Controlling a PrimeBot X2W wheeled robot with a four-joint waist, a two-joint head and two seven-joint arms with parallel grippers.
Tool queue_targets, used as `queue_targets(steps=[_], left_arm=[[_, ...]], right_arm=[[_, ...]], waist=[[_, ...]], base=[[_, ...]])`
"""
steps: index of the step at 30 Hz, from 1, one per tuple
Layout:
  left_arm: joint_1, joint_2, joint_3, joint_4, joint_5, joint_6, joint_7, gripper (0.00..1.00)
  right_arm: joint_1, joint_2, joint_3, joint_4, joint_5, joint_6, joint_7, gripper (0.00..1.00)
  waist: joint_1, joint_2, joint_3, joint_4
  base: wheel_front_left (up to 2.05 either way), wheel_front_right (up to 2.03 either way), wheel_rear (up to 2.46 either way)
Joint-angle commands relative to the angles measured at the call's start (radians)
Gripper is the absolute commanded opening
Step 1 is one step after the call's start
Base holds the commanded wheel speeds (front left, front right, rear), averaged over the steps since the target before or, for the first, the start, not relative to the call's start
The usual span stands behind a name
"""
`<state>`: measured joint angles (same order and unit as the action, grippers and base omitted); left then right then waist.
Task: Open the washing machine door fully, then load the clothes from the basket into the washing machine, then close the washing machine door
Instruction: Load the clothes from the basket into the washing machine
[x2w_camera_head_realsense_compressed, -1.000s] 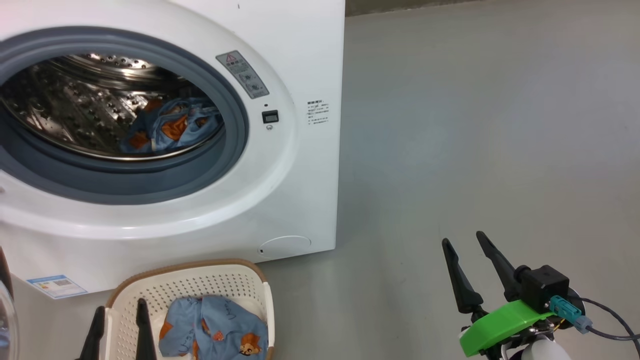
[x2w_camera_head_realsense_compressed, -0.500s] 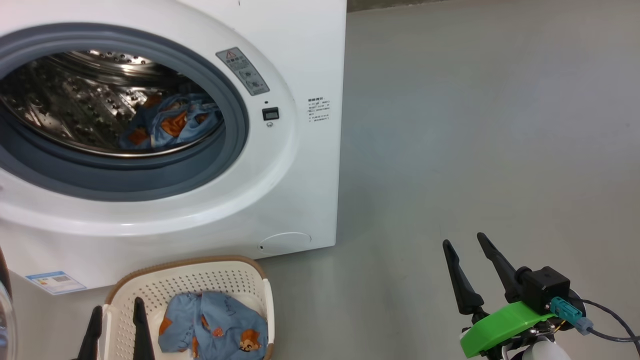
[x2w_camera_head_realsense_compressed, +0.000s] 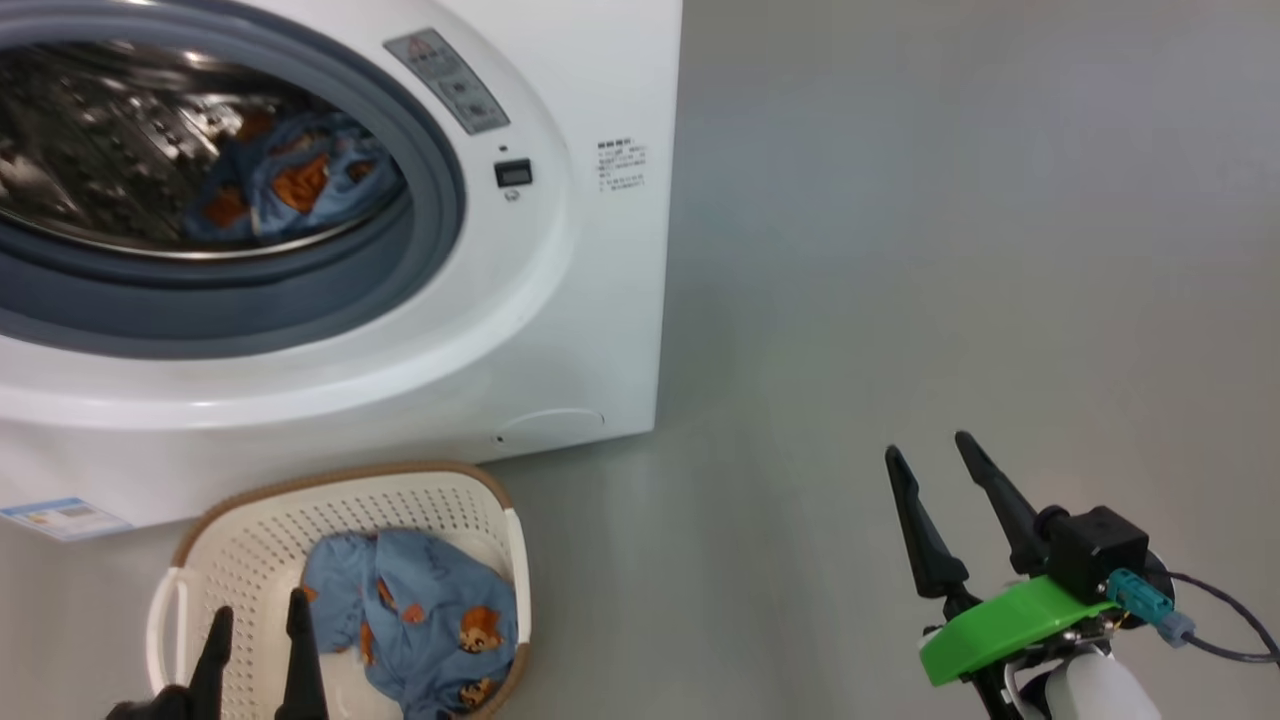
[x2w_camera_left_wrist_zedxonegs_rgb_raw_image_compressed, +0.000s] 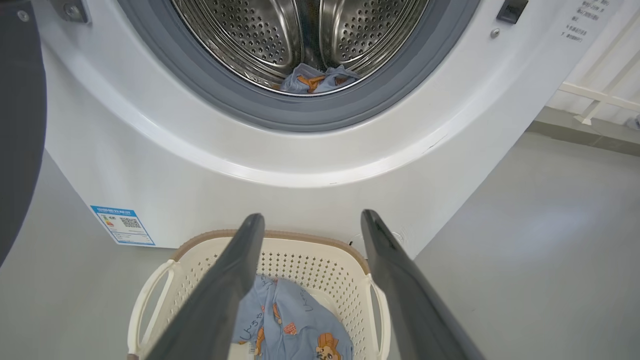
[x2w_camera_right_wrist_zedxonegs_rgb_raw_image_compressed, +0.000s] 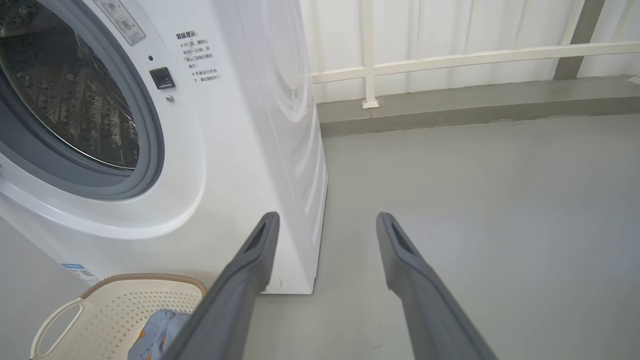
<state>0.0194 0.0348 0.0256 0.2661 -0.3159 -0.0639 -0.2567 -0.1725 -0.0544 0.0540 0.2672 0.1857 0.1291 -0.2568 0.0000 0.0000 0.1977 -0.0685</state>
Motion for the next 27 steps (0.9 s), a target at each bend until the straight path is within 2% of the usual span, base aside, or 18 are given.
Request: queue_targets(steps=[1, 13, 27], left_arm=[[-0.04, 0.015, 0.029, 0.011, -0.017, -0.011, -0.005, 1.0], [-0.226, 0.02, 0.048, 0.262, -0.009, -0.052, -0.005, 1.0], [-0.453, 0.1, 0.007, 0.528, -0.049, -0.066, -0.005, 1.0]], right_arm=[[-0.028, 0.004, 0.023, -0.028, -0.007, 0.002, -0.005, 1.0], [-0.076, 0.004, 0.016, -0.06, -0.006, 0.002, -0.005, 1.0], [-0.129, 0.004, 0.018, -0.107, 0.012, 0.002, -0.005, 1.0]], waist=[[0.0, 0.0, 0.05, -0.018], [0.0, 0.0, 0.221, -0.031], [0.0, 0.0, 0.427, -0.059]], base=[[0.0, 0.0, 0.0], [0.0, 0.0, 0.0], [0.0, 0.0, 0.0]])
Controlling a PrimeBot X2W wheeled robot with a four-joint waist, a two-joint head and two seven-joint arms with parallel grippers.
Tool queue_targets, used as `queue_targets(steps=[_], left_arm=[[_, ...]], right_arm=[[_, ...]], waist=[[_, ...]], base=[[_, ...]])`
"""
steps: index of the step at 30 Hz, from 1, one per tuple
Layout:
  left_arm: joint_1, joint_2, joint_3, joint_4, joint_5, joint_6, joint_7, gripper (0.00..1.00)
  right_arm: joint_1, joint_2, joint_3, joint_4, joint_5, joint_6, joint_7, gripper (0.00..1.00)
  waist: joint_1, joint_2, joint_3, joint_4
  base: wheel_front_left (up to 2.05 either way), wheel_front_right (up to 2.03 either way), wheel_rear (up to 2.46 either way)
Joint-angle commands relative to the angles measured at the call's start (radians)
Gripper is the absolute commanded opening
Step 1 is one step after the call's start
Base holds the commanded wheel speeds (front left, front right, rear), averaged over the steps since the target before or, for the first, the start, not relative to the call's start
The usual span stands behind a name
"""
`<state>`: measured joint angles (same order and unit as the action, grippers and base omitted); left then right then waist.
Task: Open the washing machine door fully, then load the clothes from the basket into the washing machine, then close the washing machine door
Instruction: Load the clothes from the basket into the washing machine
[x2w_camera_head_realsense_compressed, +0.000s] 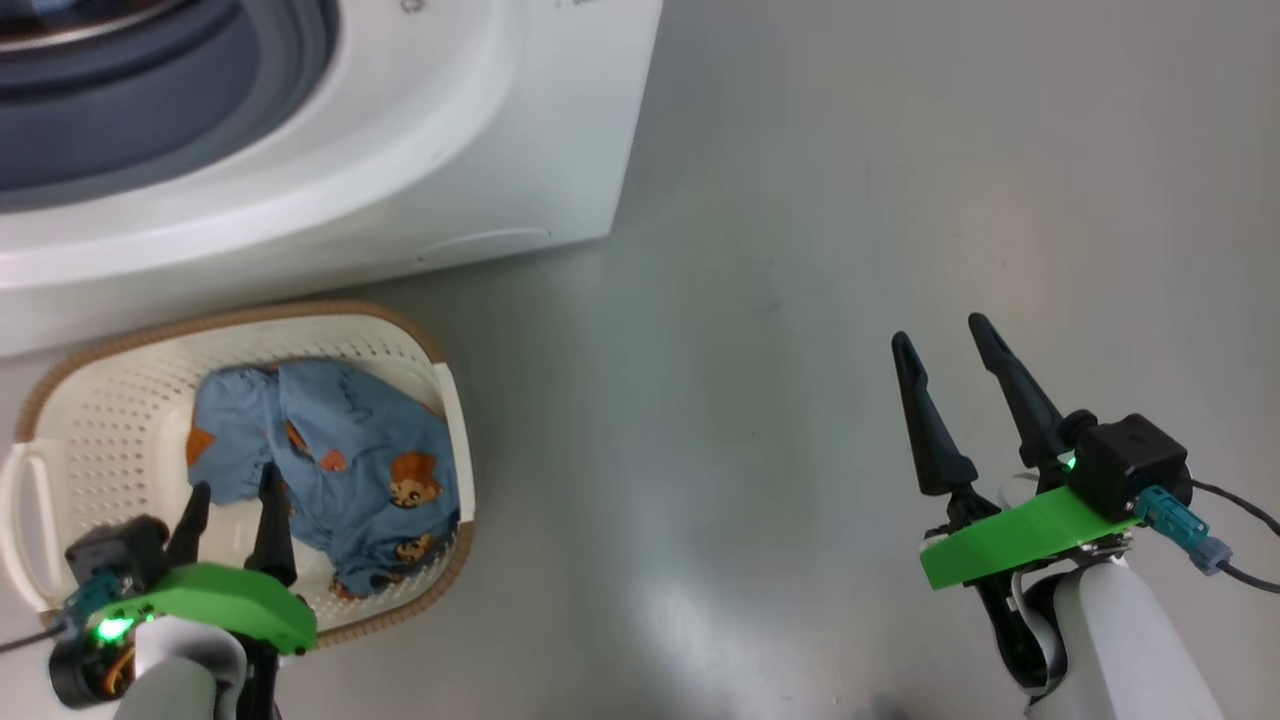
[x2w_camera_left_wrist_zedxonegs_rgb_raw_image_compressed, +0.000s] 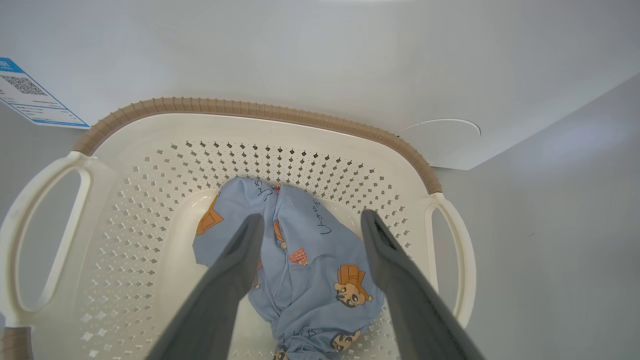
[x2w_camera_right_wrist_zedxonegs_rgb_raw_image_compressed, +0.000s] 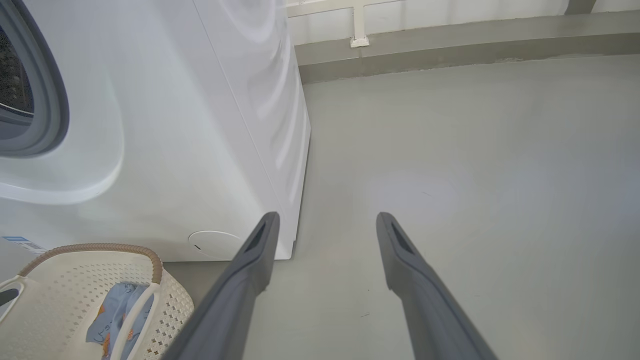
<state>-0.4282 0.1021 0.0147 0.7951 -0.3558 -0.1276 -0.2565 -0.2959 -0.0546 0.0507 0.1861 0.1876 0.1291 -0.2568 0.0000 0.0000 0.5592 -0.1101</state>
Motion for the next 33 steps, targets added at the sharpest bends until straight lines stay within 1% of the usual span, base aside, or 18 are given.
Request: queue_targets(steps=[1, 8, 9, 12, 16, 22, 27, 33], left_arm=[[-0.021, 0.041, 0.006, 0.012, -0.015, -0.003, -0.005, 1.0], [-0.133, 0.1, -0.1, 0.104, -0.091, -0.003, 0.039, 1.0], [-0.133, 0.1, -0.1, 0.104, -0.091, -0.003, 0.039, 1.0], [-0.175, 0.122, -0.121, 0.128, -0.15, -0.003, 0.067, 1.0], [-0.224, 0.161, -0.153, 0.148, -0.207, -0.003, 0.097, 1.0], [-0.281, 0.208, -0.193, 0.19, -0.26, -0.003, 0.118, 1.0], [-0.32, 0.229, -0.215, 0.224, -0.305, -0.003, 0.14, 1.0], [-0.372, 0.246, -0.243, 0.242, -0.352, -0.003, 0.166, 1.0]], right_arm=[[-0.009, 0.004, 0.022, -0.028, 0.013, 0.002, -0.005, 1.0], [-0.04, 0.004, 0.042, -0.041, 0.034, 0.002, -0.005, 1.0], [-0.04, 0.004, 0.042, -0.041, 0.034, 0.002, -0.005, 1.0], [-0.055, 0.004, 0.053, -0.052, 0.042, 0.002, -0.005, 1.0], [-0.07, 0.004, 0.06, -0.071, 0.053, 0.002, -0.005, 1.0], [-0.075, 0.004, 0.066, -0.079, 0.063, 0.002, -0.005, 1.0], [-0.086, 0.004, 0.073, -0.084, 0.067, 0.002, -0.005, 1.0], [-0.09, 0.004, 0.075, -0.088, 0.063, 0.002, -0.005, 1.0]], waist=[[0.0, 0.0, 0.081, -0.021], [0.0, 0.0, 0.184, -0.044], [0.0, 0.0, 0.184, -0.044], [0.0, 0.0, 0.226, -0.06], [0.0, 0.0, 0.272, -0.08], [0.0, 0.0, 0.322, -0.098], [0.0, 0.0, 0.36, -0.114], [0.0, 0.0, 0.4, -0.117]], base=[[0.0, 0.0, 0.0], [0.0, 0.0, 0.0], [0.0, 0.0, 0.0], [0.0, 0.0, 0.0], [0.0, 0.0, 0.0], [0.0, 0.0, 0.0], [0.0, 0.0, 0.0], [0.0, 0.0, 0.0]])
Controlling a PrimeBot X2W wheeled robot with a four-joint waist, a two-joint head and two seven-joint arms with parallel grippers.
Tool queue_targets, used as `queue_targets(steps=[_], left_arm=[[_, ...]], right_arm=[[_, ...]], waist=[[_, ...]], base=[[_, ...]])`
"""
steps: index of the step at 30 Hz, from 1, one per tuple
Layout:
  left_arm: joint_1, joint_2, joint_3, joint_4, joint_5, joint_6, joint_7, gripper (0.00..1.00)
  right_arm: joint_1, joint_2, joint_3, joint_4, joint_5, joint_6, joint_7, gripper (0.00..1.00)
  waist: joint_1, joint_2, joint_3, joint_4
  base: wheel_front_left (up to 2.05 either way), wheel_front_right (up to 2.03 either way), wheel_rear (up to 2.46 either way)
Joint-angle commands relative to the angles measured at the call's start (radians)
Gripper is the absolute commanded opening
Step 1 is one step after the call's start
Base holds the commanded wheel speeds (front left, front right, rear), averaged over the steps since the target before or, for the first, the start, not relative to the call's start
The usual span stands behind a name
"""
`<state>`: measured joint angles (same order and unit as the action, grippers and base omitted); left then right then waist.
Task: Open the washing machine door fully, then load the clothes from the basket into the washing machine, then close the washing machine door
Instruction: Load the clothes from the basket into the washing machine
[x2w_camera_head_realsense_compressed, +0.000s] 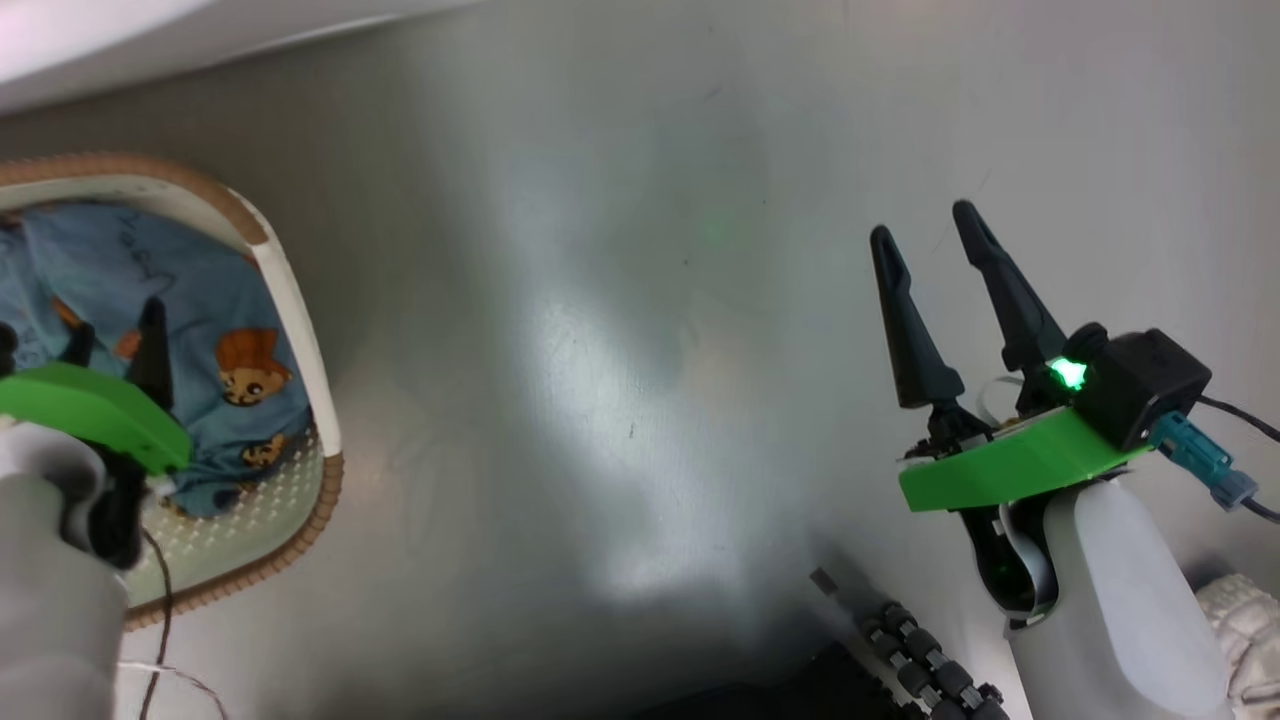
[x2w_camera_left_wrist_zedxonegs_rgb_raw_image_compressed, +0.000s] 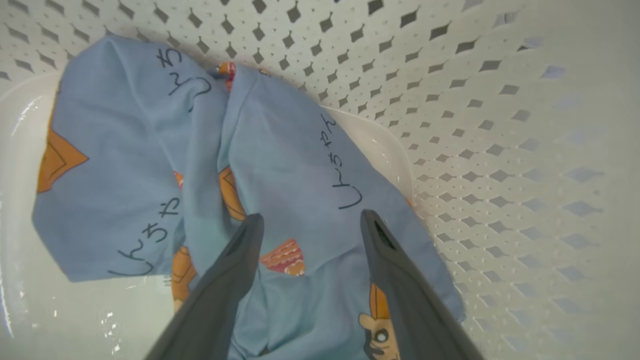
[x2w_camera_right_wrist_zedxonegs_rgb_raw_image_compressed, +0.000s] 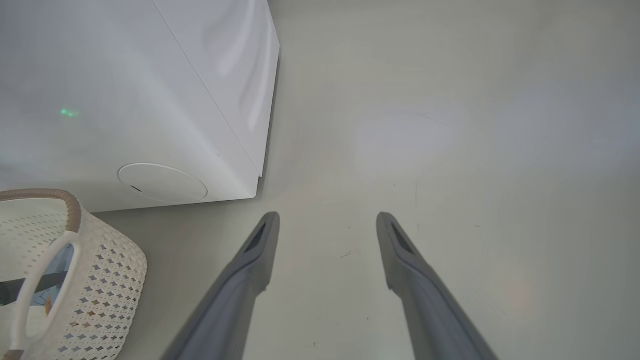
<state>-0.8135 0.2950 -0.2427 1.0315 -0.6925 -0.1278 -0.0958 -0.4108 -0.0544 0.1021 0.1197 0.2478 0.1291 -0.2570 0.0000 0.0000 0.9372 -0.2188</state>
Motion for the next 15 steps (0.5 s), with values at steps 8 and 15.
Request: queue_targets(steps=[8, 15], left_arm=[[-0.048, 0.1, -0.022, 0.092, -0.005, -0.002, 0.047, 1.0], [-0.101, 0.112, -0.02, 0.15, -0.014, -0.002, 0.07, 1.0]], right_arm=[[0.028, 0.004, 0.031, -0.026, 0.007, 0.002, -0.005, 1.0], [0.036, 0.004, 0.038, -0.037, 0.014, 0.002, -0.005, 1.0]], waist=[[0.0, 0.0, 0.053, -0.023], [0.0, 0.0, 0.077, -0.041]], base=[[0.0, 0.0, 0.0], [0.0, 0.0, 0.0]])
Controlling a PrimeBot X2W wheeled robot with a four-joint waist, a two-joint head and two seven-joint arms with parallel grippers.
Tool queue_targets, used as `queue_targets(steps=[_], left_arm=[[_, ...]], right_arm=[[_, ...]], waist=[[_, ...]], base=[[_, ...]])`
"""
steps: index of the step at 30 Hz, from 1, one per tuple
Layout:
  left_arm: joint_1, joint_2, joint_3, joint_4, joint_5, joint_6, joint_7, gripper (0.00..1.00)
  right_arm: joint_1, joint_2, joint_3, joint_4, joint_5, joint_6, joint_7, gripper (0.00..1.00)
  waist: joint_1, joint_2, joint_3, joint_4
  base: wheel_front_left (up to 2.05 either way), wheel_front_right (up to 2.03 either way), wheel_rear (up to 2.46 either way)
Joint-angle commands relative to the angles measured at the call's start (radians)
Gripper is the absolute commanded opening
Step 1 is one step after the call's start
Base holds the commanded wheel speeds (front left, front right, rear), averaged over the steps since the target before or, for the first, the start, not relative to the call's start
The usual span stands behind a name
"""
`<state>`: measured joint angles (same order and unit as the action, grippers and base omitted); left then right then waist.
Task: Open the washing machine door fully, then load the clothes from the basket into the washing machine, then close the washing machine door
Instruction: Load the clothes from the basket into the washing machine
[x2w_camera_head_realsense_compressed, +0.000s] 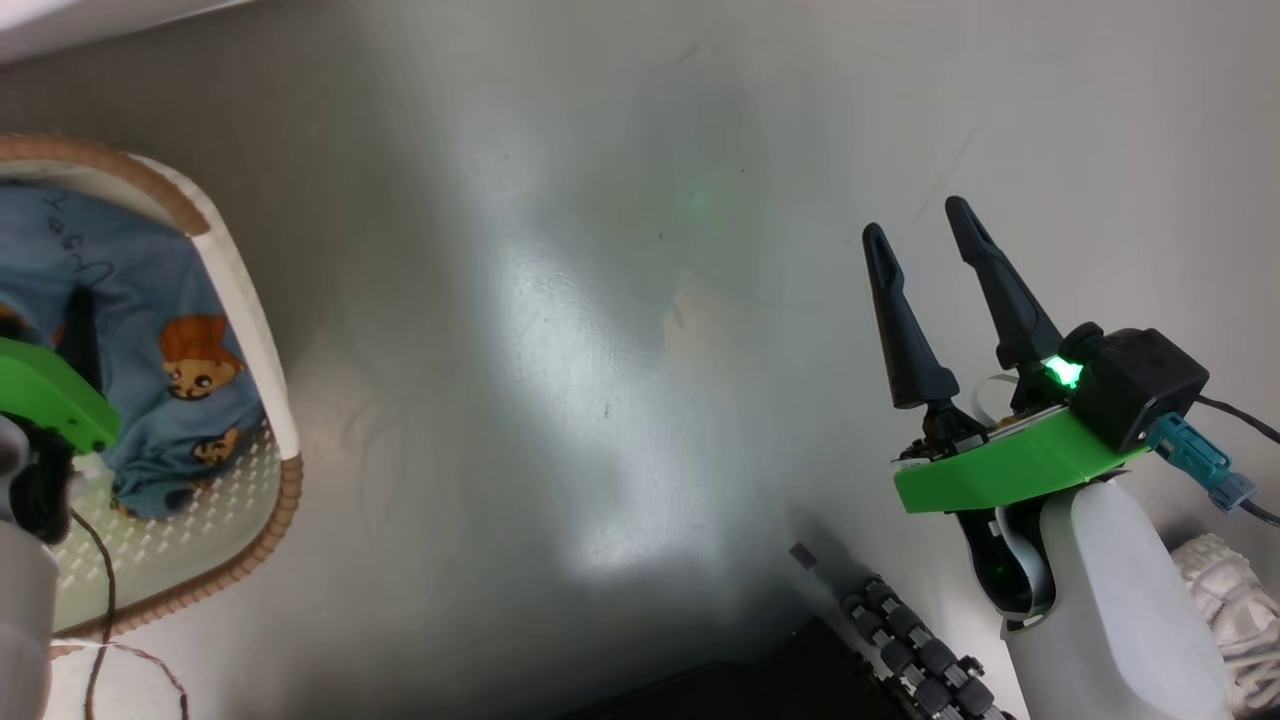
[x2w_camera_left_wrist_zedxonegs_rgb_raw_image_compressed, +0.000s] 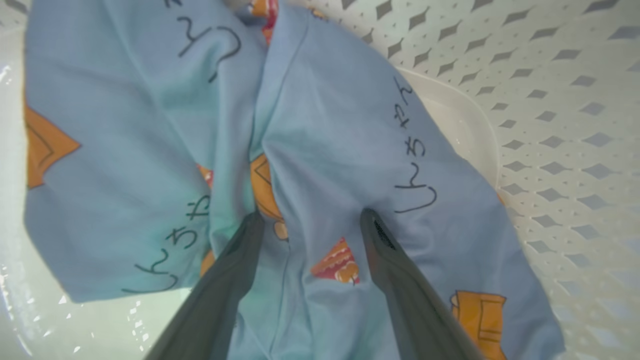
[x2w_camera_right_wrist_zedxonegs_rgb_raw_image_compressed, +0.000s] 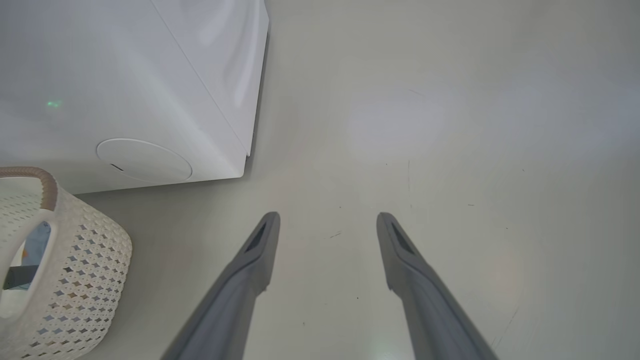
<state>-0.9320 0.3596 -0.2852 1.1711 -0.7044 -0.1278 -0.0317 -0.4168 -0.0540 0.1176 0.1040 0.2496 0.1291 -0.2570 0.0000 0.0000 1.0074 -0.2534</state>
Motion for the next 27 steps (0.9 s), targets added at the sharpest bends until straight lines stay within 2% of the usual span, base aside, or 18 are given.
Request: queue_targets(steps=[1, 8, 9, 10, 11, 12, 27], left_arm=[[0.011, 0.045, 0.028, 0.019, -0.01, -0.001, 0.011, 1.0], [-0.018, 0.023, 0.044, 0.061, -0.044, 0.001, 0.053, 1.0], [-0.02, 0.018, 0.045, 0.066, -0.047, 0.002, 0.063, 0.98], [-0.023, 0.013, 0.045, 0.07, -0.05, 0.002, 0.071, 0.59], [-0.025, 0.009, 0.046, 0.072, -0.055, 0.001, 0.075, 0.34], [-0.026, 0.005, 0.046, 0.073, -0.057, 0.001, 0.076, 0.0], [0.048, -0.008, -0.008, 0.022, -0.052, -0.003, -0.089, 0.0]], right_arm=[[0.043, 0.004, 0.024, -0.021, 0.014, 0.002, -0.005, 1.0], [0.055, 0.004, 0.017, -0.024, 0.01, 0.002, -0.005, 1.0], [0.056, 0.004, 0.016, -0.024, 0.009, 0.002, -0.005, 1.0], [0.056, 0.004, 0.015, -0.024, 0.009, 0.002, -0.005, 1.0], [0.055, 0.004, 0.014, -0.024, 0.009, 0.002, -0.005, 1.0], [0.054, 0.004, 0.015, -0.023, 0.01, 0.002, -0.005, 1.0], [0.03, 0.004, 0.006, -0.011, 0.005, 0.002, -0.005, 1.0]], waist=[[0.0, 0.0, 0.009, -0.009], [0.0, 0.0, 0.008, -0.013], [0.0, 0.0, 0.008, -0.013], [0.0, 0.0, 0.007, -0.012], [0.0, 0.0, 0.007, -0.011], [0.0, 0.0, 0.006, -0.011], [0.0, 0.0, -0.098, 0.016]], base=[[0.0, 0.0, 0.0], [0.0, 0.0, 0.0], [0.0, 0.0, 0.0], [0.0, 0.0, 0.0], [0.0, 0.0, 0.0], [0.0, 0.0, 0.0], [0.0, 0.0, 0.0]])
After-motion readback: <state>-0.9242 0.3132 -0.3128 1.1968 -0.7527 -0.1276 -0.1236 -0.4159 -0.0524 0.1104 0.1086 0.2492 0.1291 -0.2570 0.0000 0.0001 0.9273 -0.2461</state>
